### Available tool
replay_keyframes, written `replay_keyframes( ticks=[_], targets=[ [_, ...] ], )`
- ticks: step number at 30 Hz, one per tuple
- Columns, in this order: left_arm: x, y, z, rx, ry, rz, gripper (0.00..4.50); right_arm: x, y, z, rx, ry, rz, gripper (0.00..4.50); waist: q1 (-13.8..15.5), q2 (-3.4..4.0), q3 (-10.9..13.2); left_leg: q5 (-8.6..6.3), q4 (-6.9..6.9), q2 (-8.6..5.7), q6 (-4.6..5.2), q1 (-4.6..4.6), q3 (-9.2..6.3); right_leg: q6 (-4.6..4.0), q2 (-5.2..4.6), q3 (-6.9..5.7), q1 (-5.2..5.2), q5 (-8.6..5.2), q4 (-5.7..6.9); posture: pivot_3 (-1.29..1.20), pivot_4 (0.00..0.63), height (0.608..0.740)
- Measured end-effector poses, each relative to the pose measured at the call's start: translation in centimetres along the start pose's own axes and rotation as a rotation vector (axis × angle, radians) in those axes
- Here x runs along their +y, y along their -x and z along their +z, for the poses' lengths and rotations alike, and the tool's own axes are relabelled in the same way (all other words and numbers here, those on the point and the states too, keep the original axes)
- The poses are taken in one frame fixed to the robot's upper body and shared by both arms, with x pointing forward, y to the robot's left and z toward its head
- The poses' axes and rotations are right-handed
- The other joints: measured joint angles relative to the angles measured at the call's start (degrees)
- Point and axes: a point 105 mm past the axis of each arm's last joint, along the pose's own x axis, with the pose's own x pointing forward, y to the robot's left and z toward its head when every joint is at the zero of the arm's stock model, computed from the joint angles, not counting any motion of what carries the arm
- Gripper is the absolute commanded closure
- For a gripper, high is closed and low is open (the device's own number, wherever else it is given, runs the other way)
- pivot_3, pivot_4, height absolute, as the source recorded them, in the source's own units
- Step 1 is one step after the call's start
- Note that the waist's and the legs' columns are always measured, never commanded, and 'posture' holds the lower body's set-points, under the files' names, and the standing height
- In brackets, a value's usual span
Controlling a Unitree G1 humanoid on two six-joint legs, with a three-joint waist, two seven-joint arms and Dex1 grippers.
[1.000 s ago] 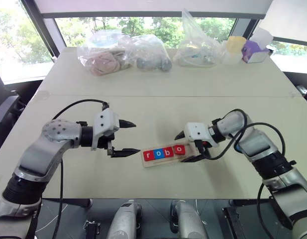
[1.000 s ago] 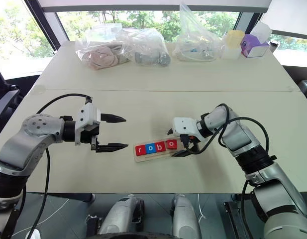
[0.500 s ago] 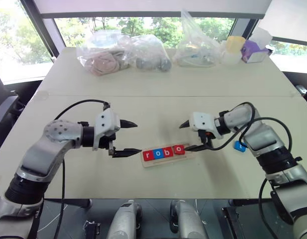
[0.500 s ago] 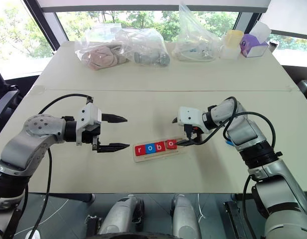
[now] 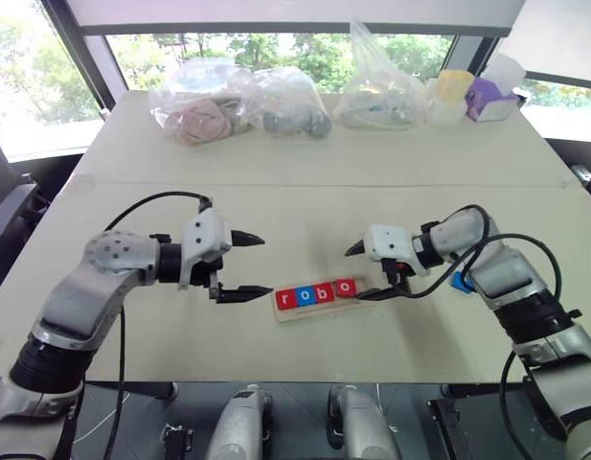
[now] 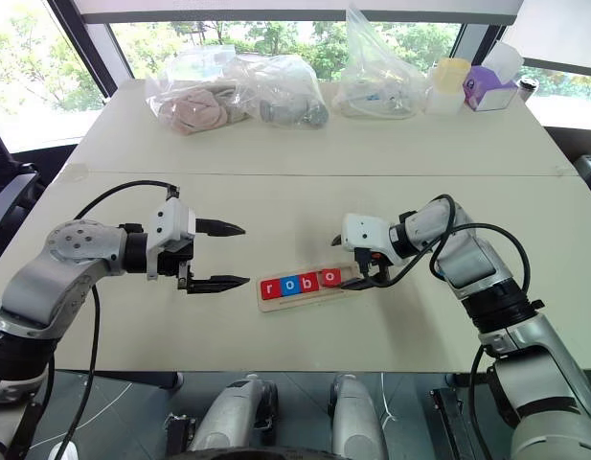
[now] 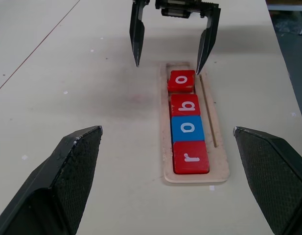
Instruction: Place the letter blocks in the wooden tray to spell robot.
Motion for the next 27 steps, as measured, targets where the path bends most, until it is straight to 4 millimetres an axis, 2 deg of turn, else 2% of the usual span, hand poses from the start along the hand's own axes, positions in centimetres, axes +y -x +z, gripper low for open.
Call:
replay_keyframes(
  ticks=[14, 19, 24, 27],
  targets=[
    [0.0, 0.0, 0.0, -0.001, -0.001, -0.001, 0.00, -0.1, -0.2, 0.1, 0.008, 0.023, -0.014, 0.03, 0.01, 0.00, 0.00, 0.00, 0.00, 0.00, 0.00, 0.00, 0.00, 0.00, 0.00, 0.00, 0.00, 0.00, 0.00, 0.00, 0.150, 0.740],
    [0.0, -0.1, 0.1, -0.003, 0.000, -0.001, 0.00, 0.4, 1.0, 1.1, -0.003, 0.030, 0.015, 0.03, 0.06, 0.00, 0.00, 0.00, 0.00, 0.01, 0.00, 0.00, -0.01, 0.00, 0.00, 0.00, 0.01, 0.00, 0.00, 0.00, 0.150, 0.740],
    [0.0, -0.1, 0.1, -0.006, 0.000, -0.001, 0.00, -0.5, 2.1, 1.4, -0.005, 0.040, -0.035, 0.03, 0.02, 0.00, 0.00, 0.00, 0.01, 0.01, 0.00, 0.01, -0.01, -0.01, 0.00, 0.00, 0.00, 0.00, 0.00, 0.00, 0.150, 0.740],
    [-0.1, -0.2, 0.1, -0.010, 0.002, -0.003, 0.00, -1.1, 2.2, 0.6, 0.017, 0.038, -0.074, 0.03, 0.01, 0.00, 0.00, 0.00, 0.01, 0.00, 0.00, 0.00, 0.00, -0.01, 0.00, 0.00, 0.00, 0.00, 0.00, 0.00, 0.150, 0.740]
  ],
)
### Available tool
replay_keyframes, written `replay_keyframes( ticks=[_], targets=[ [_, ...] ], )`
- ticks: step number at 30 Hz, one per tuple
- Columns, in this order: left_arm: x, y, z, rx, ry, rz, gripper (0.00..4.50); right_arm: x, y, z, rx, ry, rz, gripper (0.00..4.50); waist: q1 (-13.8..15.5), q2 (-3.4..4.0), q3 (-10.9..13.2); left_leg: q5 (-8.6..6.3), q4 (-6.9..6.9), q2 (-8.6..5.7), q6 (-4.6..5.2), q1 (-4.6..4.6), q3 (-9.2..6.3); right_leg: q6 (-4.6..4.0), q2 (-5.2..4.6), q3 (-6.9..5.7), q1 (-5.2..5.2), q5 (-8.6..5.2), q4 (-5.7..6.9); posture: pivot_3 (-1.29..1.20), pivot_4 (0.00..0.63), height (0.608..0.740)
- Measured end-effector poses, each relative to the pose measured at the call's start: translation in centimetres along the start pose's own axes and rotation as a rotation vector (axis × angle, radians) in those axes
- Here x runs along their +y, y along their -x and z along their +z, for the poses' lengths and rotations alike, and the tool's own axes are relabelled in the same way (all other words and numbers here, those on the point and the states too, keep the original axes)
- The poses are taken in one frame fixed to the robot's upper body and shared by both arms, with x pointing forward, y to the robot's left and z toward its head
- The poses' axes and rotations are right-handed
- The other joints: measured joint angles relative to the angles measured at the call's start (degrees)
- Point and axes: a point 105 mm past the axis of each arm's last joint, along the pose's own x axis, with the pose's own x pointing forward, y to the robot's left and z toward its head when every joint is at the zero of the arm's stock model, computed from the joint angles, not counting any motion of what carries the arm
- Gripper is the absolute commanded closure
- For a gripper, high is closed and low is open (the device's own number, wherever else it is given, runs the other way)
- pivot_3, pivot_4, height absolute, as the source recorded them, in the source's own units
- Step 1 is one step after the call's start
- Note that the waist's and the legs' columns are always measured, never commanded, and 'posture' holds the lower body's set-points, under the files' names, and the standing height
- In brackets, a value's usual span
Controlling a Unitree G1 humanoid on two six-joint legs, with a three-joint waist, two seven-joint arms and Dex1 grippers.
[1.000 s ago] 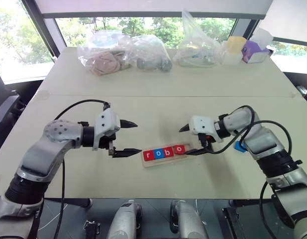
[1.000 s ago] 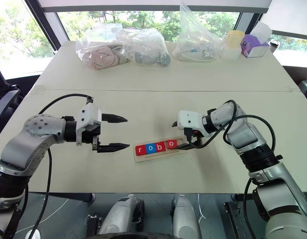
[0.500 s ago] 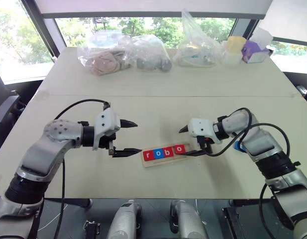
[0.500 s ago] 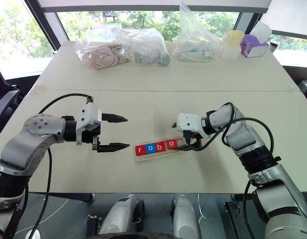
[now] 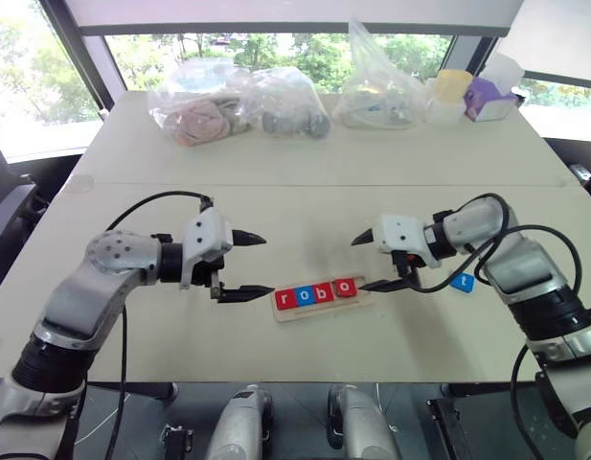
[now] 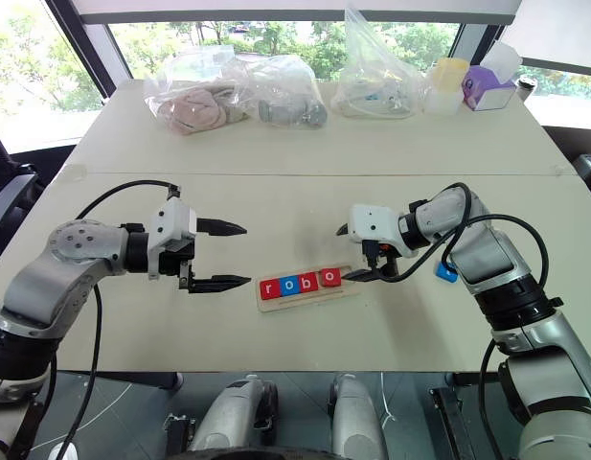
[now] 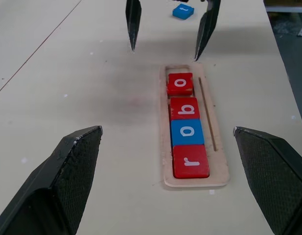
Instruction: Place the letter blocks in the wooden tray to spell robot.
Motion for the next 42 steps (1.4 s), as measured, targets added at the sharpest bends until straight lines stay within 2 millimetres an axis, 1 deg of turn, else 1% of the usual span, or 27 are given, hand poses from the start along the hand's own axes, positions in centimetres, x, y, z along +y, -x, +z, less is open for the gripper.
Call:
replay_keyframes(
  ticks=[2, 9, 13, 19, 25, 31, 33, 35, 39, 42],
  targets=[
    [0.0, 0.0, 0.0, 0.000, 0.000, 0.000, 0.00, -0.2, -0.1, -0.6, 0.011, -0.009, -0.014, 0.03, 0.03, 0.00, 0.00, 0.00, 0.00, 0.00, 0.00, 0.00, 0.00, 0.01, 0.00, 0.00, 0.00, 0.00, 0.00, 0.00, 0.150, 0.740],
    [0.0, 0.0, 0.0, 0.000, 0.000, 0.000, 0.00, -0.6, -1.0, -1.7, 0.029, -0.008, -0.034, 0.03, -0.02, 0.00, 0.00, 0.00, 0.00, -0.01, 0.00, 0.00, 0.01, 0.01, 0.00, 0.00, 0.00, 0.01, 0.00, 0.00, 0.150, 0.740],
    [0.0, 0.0, 0.0, 0.000, 0.000, 0.001, 0.00, -0.9, -1.2, -2.0, 0.033, 0.003, -0.045, 0.03, -0.03, 0.00, 0.00, 0.00, 0.00, -0.01, 0.00, 0.00, 0.00, 0.01, 0.01, 0.00, 0.00, 0.01, 0.00, 0.00, 0.150, 0.740],
    [0.0, 0.0, 0.0, 0.001, 0.001, 0.002, 0.00, -0.7, -1.8, -1.7, 0.019, 0.010, -0.027, 0.03, 0.00, 0.00, 0.00, 0.00, 0.00, 0.00, 0.00, 0.00, -0.01, 0.01, 0.01, 0.00, 0.00, 0.01, 0.01, 0.00, 0.150, 0.740],
    [0.0, 0.0, 0.0, 0.001, 0.001, 0.004, 0.00, -0.5, -2.4, -0.7, -0.010, 0.024, -0.014, 0.03, -0.05, 0.00, 0.00, 0.01, 0.00, 0.00, -0.01, 0.00, -0.01, 0.01, 0.02, 0.00, 0.00, 0.01, 0.01, 0.00, 0.150, 0.740],
    [0.0, 0.0, 0.0, 0.001, 0.001, 0.004, 0.00, -0.5, -2.4, -0.7, -0.007, 0.027, -0.013, 0.03, -0.03, 0.00, 0.00, 0.01, 0.00, 0.00, -0.01, 0.00, -0.01, 0.01, 0.02, 0.00, 0.01, 0.01, 0.01, 0.00, 0.150, 0.740],
    [0.0, 0.0, 0.0, 0.001, 0.001, 0.004, 0.00, -0.5, -2.2, -0.9, 0.003, 0.027, -0.012, 0.03, -0.01, 0.00, 0.00, 0.01, 0.00, 0.00, -0.01, 0.00, -0.01, 0.01, 0.02, 0.00, 0.00, 0.01, 0.01, 0.00, 0.150, 0.740],
    [0.0, 0.0, 0.0, 0.001, 0.001, 0.005, 0.00, -0.5, -1.5, -1.3, 0.028, 0.026, -0.014, 0.03, 0.05, 0.00, 0.00, 0.01, 0.00, 0.00, -0.01, 0.00, -0.02, 0.01, 0.02, 0.00, 0.02, 0.01, 0.00, 0.00, 0.150, 0.740],
    [0.0, 0.0, 0.0, 0.000, 0.001, 0.005, 0.00, -0.7, 0.6, -1.7, 0.089, 0.057, -0.027, 0.03, 0.02, 0.00, 0.00, 0.01, 0.00, 0.00, -0.01, 0.00, -0.02, 0.01, 0.02, 0.01, 0.01, 0.00, 0.00, 0.00, 0.150, 0.740],
    [0.0, -0.1, 0.0, -0.001, 0.001, 0.003, 0.00, -1.5, 2.3, -1.2, 0.065, 0.014, -0.113, 0.03, 0.03, 0.00, 0.00, 0.01, 0.00, 0.02, -0.01, 0.00, -0.02, 0.00, 0.02, 0.01, 0.00, 0.00, 0.01, 0.00, 0.150, 0.740]
  ],
)
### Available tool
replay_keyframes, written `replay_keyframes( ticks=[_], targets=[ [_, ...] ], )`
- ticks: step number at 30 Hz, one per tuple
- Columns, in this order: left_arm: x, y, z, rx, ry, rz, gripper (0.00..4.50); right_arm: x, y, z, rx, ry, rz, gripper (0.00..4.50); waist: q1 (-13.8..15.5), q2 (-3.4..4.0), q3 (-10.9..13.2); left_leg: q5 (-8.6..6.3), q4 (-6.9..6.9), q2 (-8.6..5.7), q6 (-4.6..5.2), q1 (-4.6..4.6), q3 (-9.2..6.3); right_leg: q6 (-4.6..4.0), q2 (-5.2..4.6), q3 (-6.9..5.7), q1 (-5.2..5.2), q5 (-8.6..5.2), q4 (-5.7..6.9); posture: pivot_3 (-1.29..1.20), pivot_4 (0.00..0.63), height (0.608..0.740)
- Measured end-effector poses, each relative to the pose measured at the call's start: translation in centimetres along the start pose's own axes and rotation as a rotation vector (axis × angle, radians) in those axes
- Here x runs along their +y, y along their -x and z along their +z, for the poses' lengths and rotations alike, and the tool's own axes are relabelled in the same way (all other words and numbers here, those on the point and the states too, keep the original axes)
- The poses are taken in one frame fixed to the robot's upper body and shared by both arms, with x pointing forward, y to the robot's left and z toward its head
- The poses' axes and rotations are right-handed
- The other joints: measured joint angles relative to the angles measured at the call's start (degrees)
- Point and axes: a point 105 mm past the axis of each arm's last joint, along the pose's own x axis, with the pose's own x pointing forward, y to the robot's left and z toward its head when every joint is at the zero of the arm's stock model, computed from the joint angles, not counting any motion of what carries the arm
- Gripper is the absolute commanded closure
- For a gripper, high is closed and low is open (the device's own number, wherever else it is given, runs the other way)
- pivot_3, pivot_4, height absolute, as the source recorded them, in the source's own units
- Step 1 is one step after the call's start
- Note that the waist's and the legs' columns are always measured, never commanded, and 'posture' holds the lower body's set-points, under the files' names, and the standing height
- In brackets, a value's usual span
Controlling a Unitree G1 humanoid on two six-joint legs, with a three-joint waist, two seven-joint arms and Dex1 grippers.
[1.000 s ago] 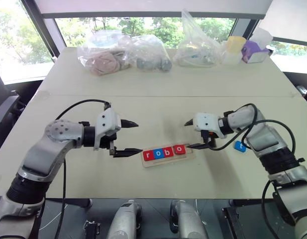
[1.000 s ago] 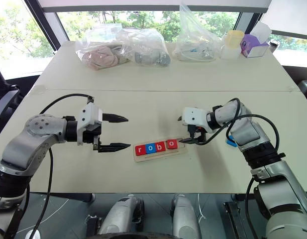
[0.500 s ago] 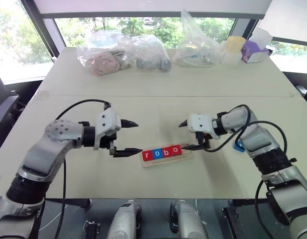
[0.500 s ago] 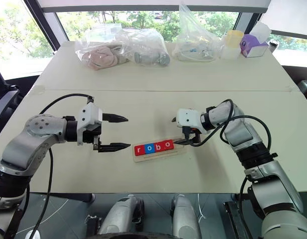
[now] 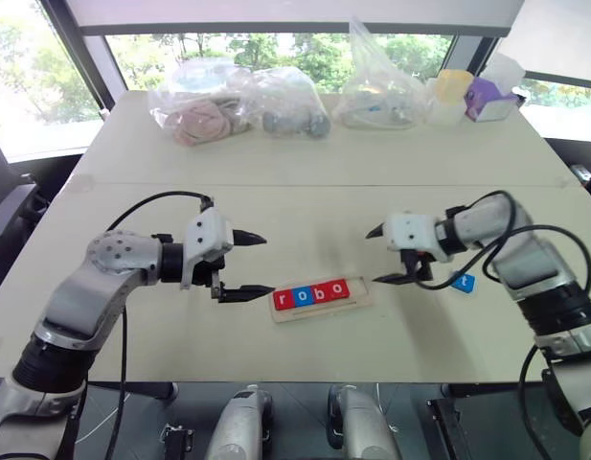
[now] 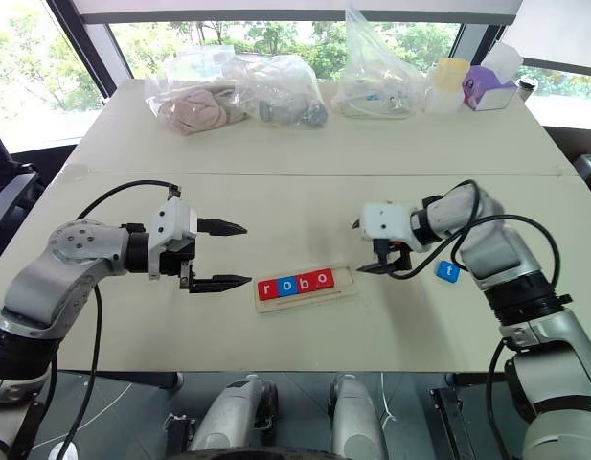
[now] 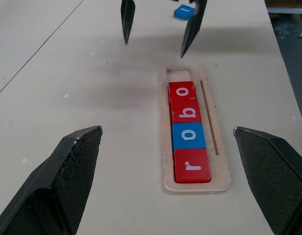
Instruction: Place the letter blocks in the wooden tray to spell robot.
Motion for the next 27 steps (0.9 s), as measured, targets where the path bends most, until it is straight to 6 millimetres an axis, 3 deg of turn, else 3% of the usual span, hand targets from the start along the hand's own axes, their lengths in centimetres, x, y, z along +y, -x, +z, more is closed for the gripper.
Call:
replay_keyframes(
  ticks=[6, 10, 13, 22, 27],
  targets=[
    [-0.3, -0.4, 0.1, -0.012, 0.002, -0.024, 0.00, -2.4, 3.7, -1.4, -0.014, -0.247, -0.326, 0.03, 0.17, 0.00, 0.00, 0.00, 0.00, 0.01, 0.00, -0.01, 0.00, -0.07, -0.02, 0.00, 0.00, -0.03, -0.02, 0.00, 0.150, 0.740],
    [-0.5, -0.7, 0.2, -0.025, -0.001, -0.044, 0.00, -2.0, 6.5, -5.7, 0.108, -0.539, -0.572, 0.03, 0.25, 0.00, -0.02, 0.00, 0.00, -0.01, 0.00, -0.02, 0.03, -0.16, -0.08, 0.00, 0.00, -0.08, -0.02, 0.00, 0.150, 0.740],
    [-0.7, -0.9, 0.2, -0.031, -0.001, -0.057, 0.00, -1.8, 8.2, -7.2, 0.132, -0.750, -0.776, 0.03, -0.11, 0.04, -0.05, 0.00, 0.00, 0.02, 0.00, 0.00, 0.08, -0.21, -0.09, 0.01, -0.04, -0.05, 0.01, 0.00, 0.150, 0.740],
    [-0.5, -1.4, 0.3, -0.043, -0.006, -0.085, 0.00, 2.9, 5.7, -6.1, 0.154, -1.184, -1.004, 0.03, 0.08, 0.13, -0.11, 0.01, 0.00, 0.20, -0.03, -0.01, -0.03, -0.31, 0.17, 0.02, -0.09, -0.02, 0.08, 0.00, 0.150, 0.740],
    [-0.6, -1.5, 0.4, -0.048, -0.005, -0.088, 0.00, 5.0, 5.7, -6.8, 0.260, -1.248, -1.090, 0.03, 0.02, 0.14, -0.12, 0.01, 0.00, 0.16, -0.02, -0.05, -0.01, -0.31, 0.16, 0.03, -0.07, -0.02, -0.02, 0.00, 0.150, 0.740]
  ],
)
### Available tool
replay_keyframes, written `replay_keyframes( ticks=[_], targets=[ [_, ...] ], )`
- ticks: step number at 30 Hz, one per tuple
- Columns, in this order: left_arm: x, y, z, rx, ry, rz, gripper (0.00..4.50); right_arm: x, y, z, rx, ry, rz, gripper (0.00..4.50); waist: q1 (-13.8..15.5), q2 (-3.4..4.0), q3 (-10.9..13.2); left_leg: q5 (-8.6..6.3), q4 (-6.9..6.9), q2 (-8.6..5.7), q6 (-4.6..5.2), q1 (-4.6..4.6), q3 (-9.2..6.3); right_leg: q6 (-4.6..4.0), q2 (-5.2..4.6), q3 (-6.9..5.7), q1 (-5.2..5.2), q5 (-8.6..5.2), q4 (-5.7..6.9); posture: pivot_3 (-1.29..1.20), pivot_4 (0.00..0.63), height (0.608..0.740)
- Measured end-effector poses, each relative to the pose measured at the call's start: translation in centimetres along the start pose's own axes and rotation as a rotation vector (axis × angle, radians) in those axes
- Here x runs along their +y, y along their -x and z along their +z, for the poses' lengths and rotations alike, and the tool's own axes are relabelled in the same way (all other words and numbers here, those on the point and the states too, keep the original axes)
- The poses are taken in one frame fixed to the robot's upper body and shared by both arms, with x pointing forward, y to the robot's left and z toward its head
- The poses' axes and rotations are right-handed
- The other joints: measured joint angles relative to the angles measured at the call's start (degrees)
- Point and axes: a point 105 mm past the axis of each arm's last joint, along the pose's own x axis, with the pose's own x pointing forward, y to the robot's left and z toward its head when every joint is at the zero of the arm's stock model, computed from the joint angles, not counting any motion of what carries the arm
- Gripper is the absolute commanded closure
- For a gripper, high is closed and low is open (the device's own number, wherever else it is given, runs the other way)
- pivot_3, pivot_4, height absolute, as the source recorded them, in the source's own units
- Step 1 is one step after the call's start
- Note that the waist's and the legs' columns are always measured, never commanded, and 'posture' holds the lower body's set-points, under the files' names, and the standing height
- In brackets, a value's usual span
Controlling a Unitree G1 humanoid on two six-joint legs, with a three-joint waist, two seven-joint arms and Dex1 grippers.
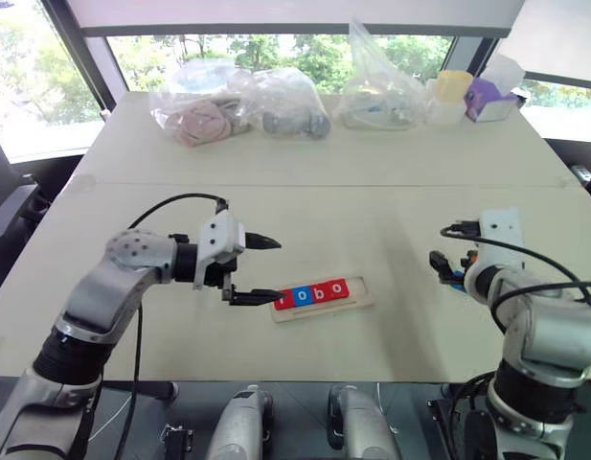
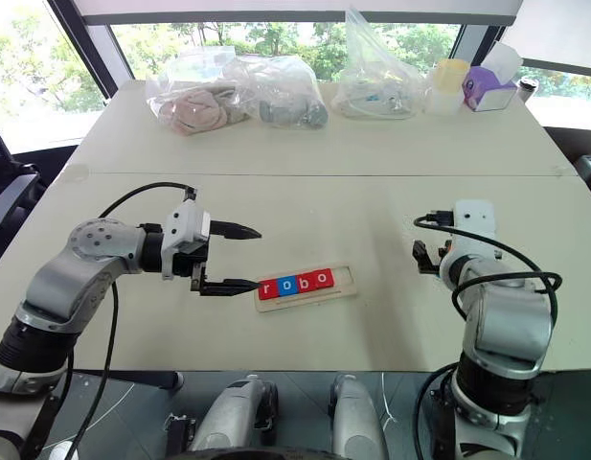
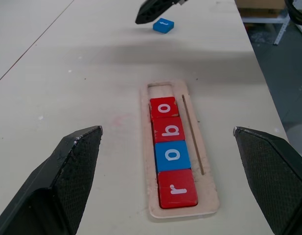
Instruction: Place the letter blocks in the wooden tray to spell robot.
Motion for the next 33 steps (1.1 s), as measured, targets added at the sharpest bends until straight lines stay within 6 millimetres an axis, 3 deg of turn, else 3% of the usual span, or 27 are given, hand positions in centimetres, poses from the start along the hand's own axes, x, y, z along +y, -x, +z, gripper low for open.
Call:
replay_keyframes(
  ticks=[9, 20, 27, 33],
  targets=[
    [0.0, 0.0, 0.0, 0.000, 0.000, 0.002, 0.00, 0.1, 0.1, -2.3, 0.049, -0.038, -0.053, 0.03, -0.27, 0.00, 0.00, 0.00, -0.01, 0.04, 0.00, 0.02, -0.03, -0.01, 0.04, 0.00, -0.01, 0.00, 0.03, 0.00, 0.150, 0.740],
    [0.1, 0.0, 0.0, 0.000, 0.001, 0.012, 0.00, 0.7, -0.6, -3.3, 0.075, -0.099, -0.046, 0.03, -0.37, 0.00, 0.00, 0.00, -0.01, 0.05, 0.00, 0.02, -0.04, -0.01, 0.04, 0.00, 0.00, -0.01, 0.01, 0.00, 0.150, 0.740],
    [0.2, 0.0, 0.0, 0.000, 0.002, 0.017, 0.00, 1.1, -1.2, -3.2, 0.054, -0.112, -0.027, 3.35, -0.26, -0.01, -0.01, 0.00, -0.01, 0.05, 0.00, 0.02, -0.06, -0.01, 0.04, -0.01, 0.03, -0.01, -0.03, 0.00, 0.150, 0.740],
    [0.2, 0.0, 0.0, 0.000, 0.001, 0.019, 0.00, 1.7, -1.2, -3.1, 0.054, -0.079, 0.010, 3.36, -0.41, -0.03, -0.02, 0.00, -0.04, 0.06, 0.00, 0.02, -0.07, -0.02, 0.04, -0.01, 0.02, -0.01, -0.06, 0.00, 0.150, 0.740]
  ],
)
